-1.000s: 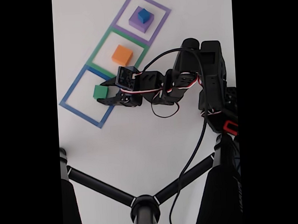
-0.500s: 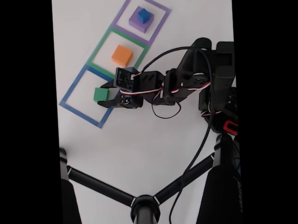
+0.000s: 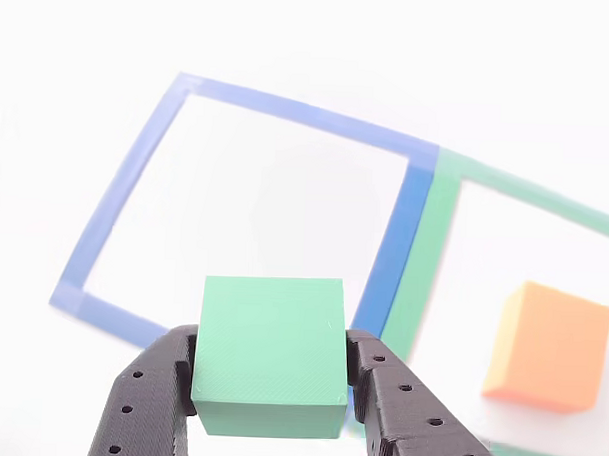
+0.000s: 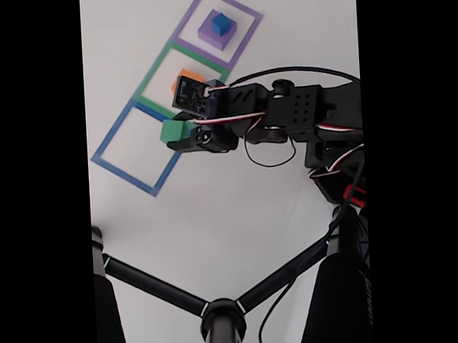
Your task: Tower of hanoi
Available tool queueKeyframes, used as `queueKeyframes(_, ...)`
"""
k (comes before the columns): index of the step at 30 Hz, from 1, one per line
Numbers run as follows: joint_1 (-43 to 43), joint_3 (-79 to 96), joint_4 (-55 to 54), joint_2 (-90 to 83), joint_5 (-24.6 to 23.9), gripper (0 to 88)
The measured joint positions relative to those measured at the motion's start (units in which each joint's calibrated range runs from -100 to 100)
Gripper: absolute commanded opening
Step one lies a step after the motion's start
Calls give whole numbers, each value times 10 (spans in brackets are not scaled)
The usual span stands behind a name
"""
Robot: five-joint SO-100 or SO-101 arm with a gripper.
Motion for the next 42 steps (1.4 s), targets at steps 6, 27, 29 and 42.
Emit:
queueKeyframes(6, 28, -166, 292, -61, 0, 75)
queueKeyframes(27, 129, -628, 798, -96, 0, 74)
queueKeyframes(29, 138, -628, 801, -100, 0, 75)
queueKeyframes(42, 201, -379, 608, -141, 0, 74)
